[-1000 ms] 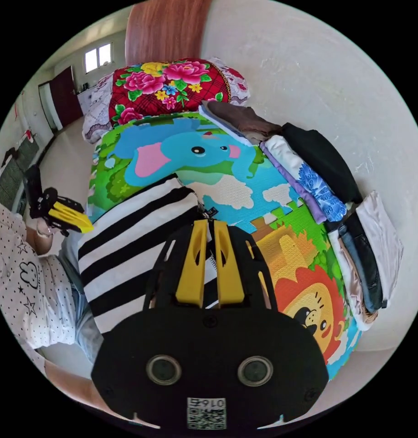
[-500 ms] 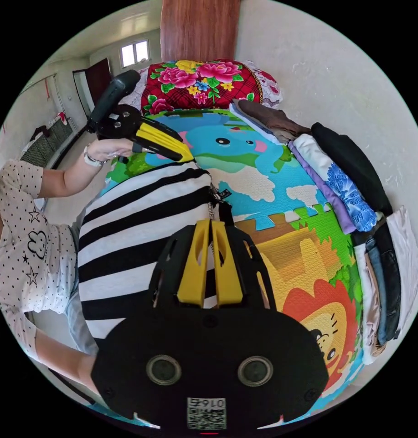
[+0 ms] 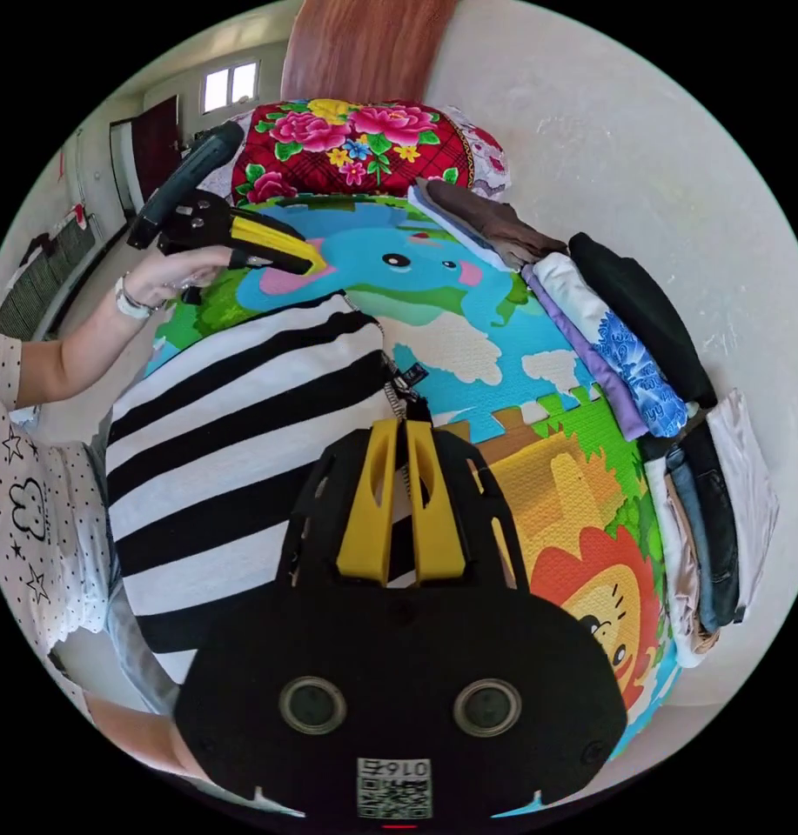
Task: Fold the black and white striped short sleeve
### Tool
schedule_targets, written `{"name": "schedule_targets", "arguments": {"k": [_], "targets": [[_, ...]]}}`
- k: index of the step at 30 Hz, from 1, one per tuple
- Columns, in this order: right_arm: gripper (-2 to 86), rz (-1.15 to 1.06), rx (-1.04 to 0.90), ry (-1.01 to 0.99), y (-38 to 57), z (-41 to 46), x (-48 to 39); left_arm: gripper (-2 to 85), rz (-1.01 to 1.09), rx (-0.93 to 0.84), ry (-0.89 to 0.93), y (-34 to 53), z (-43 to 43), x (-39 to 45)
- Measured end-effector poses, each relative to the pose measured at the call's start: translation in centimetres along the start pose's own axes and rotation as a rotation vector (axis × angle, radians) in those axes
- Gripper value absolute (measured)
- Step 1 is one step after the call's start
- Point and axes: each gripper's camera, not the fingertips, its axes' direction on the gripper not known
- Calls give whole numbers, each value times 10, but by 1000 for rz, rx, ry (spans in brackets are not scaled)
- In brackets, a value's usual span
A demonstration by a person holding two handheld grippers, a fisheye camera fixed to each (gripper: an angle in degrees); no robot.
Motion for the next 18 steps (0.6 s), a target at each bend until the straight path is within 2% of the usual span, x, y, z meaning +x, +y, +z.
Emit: {"name": "schedule_targets", "arguments": {"k": [3, 5, 7, 12, 15, 16, 18], "targets": [[59, 152, 107, -56, 25, -20, 19, -10, 70, 3, 64, -2, -4, 16], [58, 252, 173, -120, 49, -37, 33, -10, 87, -51, -13, -5, 7, 21], [44, 241, 214, -121, 66, -52, 31, -10, 100, -127, -114, -4, 23, 20], [17, 285, 300, 94, 100, -112, 6, -10, 90, -89, -119, 6, 6, 7], [6, 246, 354, 198, 125, -156, -25, -10, -19, -48, -182, 11, -18, -10], [3, 220, 354, 217, 133, -169, -38, -10, -21, -34, -158, 12, -24, -11], [0, 183, 305, 258, 142, -183, -56, -10, 31, 12, 60, 18, -41, -3]]}}
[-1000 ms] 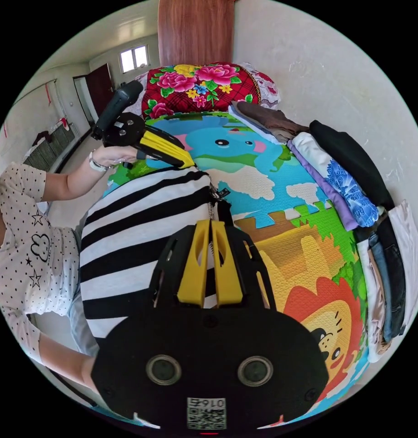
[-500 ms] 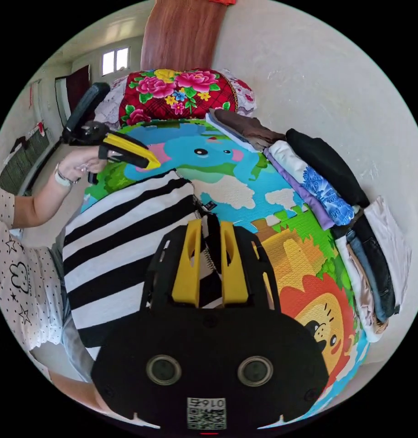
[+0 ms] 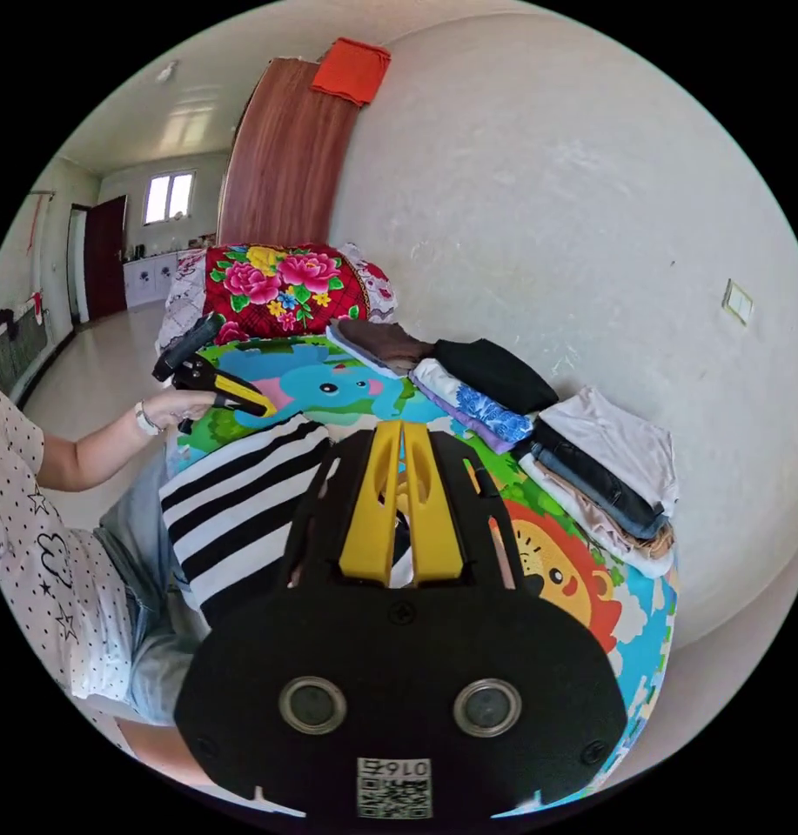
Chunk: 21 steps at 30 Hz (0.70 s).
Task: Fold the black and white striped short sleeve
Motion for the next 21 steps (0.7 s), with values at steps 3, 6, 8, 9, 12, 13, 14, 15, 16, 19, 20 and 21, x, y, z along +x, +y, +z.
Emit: {"name": "schedule_targets", "arguments": {"k": [3, 6, 8, 9, 12, 13, 14, 15, 16, 19, 20, 21], "targets": [[-3, -169, -191, 85, 14, 2, -31, -10, 94, -38, 158, 8, 1, 24], [-4, -274, -321, 96, 31, 31, -46, -10, 130, -119, 58, 19, 10, 43], [-4, -165, -400, 26, 38, 60, -32, -10, 139, -100, 6, 27, 6, 48], [-4, -145, -426, 4, 41, 68, -29, -10, 150, -85, -15, 32, 1, 50], [-5, -119, -518, -43, 67, 102, -20, -10, 263, -7, -64, 46, -7, 59], [-5, -88, -567, -29, 79, 115, -14, -10, 257, 17, -64, 49, -8, 58], [-5, -44, -534, -55, 87, 113, -8, -10, 233, 47, -47, 54, -13, 56], [-4, -21, -518, -67, 91, 109, -4, -10, 218, 60, -31, 58, -19, 54], [-4, 8, -511, -55, 96, 97, 1, -10, 203, 61, -25, 59, -22, 53], [-4, 86, -474, 95, 110, 54, 14, -10, 68, 53, -27, 69, -49, 51], [-4, 62, -460, 61, 118, 35, 11, -10, 59, 83, 11, 76, -63, 55], [-4, 29, -450, 19, 123, 27, 7, -10, 77, 117, 84, 84, -76, 62]]}}
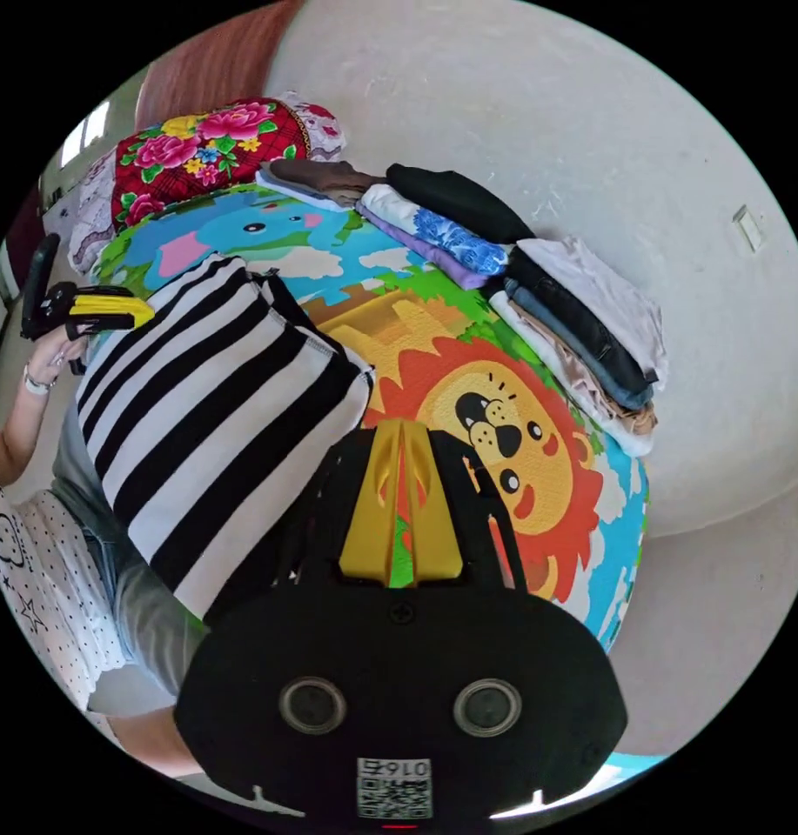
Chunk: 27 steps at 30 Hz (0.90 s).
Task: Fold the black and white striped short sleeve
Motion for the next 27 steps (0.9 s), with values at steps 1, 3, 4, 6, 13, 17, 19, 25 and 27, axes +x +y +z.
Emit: {"name": "schedule_targets", "arguments": {"k": [1, 3, 4, 6, 13, 17, 19, 25, 27], "targets": [[-4, -113, 16, -80, 17, -10, -11, -10, 12, 17, 41, 3, -5, 5], [-5, -286, 43, -152, 41, -21, -31, -10, 28, 22, 136, 11, -15, 20], [-5, -357, 54, -171, 54, -24, -42, -10, 27, 4, 135, 12, -15, 23], [-5, -395, 26, -218, 66, -20, -49, -10, 8, -103, 10, 17, -8, 29], [-4, -214, -48, -310, 115, -16, -29, -8, -32, -113, 35, 21, -48, 48], [-3, -155, 94, -82, 145, -64, -45, 1, 166, -77, 33, 23, -97, 102], [0, -128, 220, -52, 154, -90, -55, 37, 243, -4, -27, 27, -114, 130], [30, 2, 759, 38, 193, -156, -95, 85, 502, 59, -278, 39, -124, 230], [55, 36, 890, 51, 209, -168, -109, 94, 596, 14, -394, 42, -116, 262]]}}
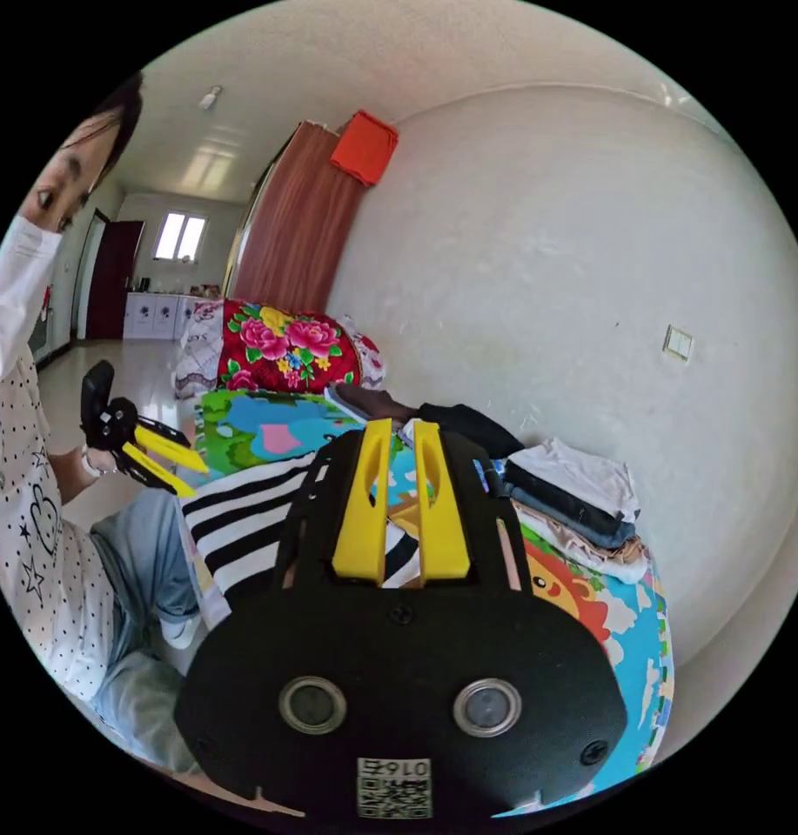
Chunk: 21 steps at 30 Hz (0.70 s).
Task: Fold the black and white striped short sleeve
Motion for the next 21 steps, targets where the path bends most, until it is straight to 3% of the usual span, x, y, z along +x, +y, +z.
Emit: {"name": "schedule_targets", "arguments": {"k": [4, 12, 18, 21], "targets": [[94, 18, 138, 9, 3, -39, -24, 96, 61, 41, -9, -17, -14, 28], [157, -132, 108, 130, 0, -76, -76, 89, 173, -10, -51, -42, -26, 69], [163, -91, 98, 143, -9, -95, -90, 110, 212, -8, 11, -48, -46, 76], [161, -62, 110, 125, -18, -102, -98, 114, 187, -56, -78, -50, -37, 74]]}}
